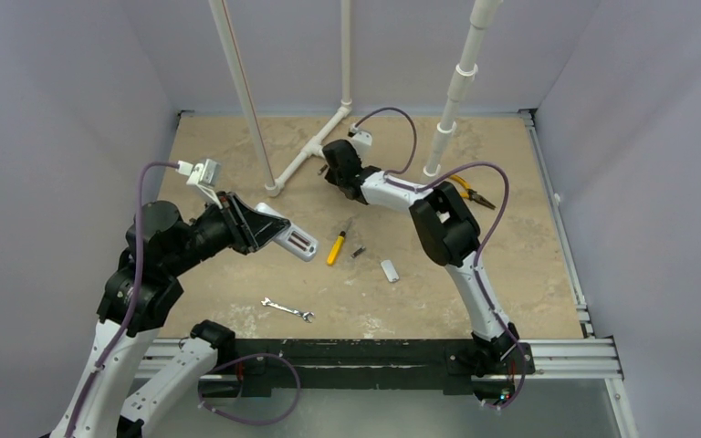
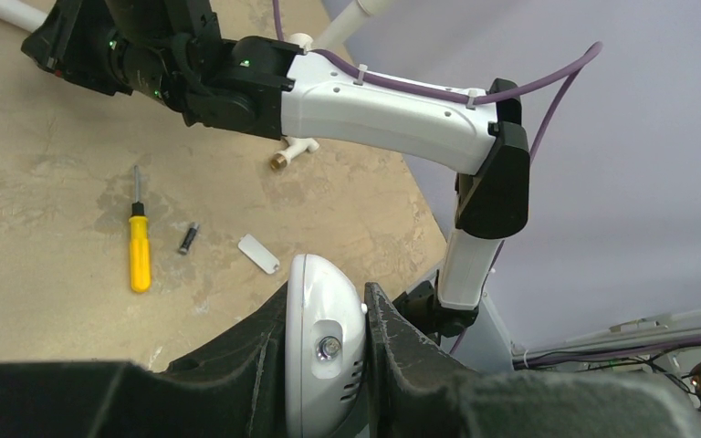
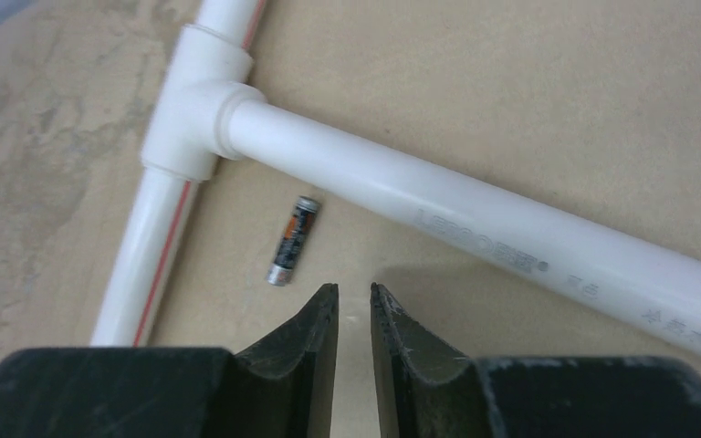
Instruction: Load the batteries into the remote control
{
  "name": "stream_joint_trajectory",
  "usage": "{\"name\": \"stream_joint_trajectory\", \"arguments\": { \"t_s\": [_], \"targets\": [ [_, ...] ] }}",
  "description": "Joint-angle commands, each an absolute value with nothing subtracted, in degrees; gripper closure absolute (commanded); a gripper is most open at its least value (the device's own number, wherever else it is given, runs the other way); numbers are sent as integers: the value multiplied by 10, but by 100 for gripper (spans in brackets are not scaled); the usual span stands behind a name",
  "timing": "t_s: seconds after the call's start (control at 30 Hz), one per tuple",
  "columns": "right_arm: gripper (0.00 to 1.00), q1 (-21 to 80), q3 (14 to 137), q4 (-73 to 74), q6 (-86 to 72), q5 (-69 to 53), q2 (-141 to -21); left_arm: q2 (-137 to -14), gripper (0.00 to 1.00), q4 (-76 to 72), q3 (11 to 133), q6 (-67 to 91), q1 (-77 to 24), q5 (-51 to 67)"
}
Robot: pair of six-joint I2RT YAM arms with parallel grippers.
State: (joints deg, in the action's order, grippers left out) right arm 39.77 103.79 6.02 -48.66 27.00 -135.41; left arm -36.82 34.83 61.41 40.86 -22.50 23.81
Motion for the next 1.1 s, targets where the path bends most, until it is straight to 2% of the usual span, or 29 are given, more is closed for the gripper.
{"name": "stream_joint_trajectory", "arguments": {
  "t_s": [0.0,0.07,0.13,0.23,0.43,0.9,1.07],
  "targets": [
    [80,403,1031,-74,-444,220,-1317,-372,100,317,629,402,-221,245],
    [73,403,1075,-31,-461,199,-1340,-374,100,317,631,401,-221,246],
    [62,403,1106,-3,-469,203,-1357,-374,100,317,633,400,-221,245],
    [55,403,1118,24,-487,216,-1368,-374,100,320,634,398,-221,245],
    [54,403,1211,133,-490,255,-1419,-372,100,325,633,393,-221,241],
    [55,404,1360,249,-463,270,-1519,-364,100,341,634,386,-221,224],
    [59,404,1359,260,-447,269,-1529,-356,100,344,631,388,-221,220]
  ]
}}
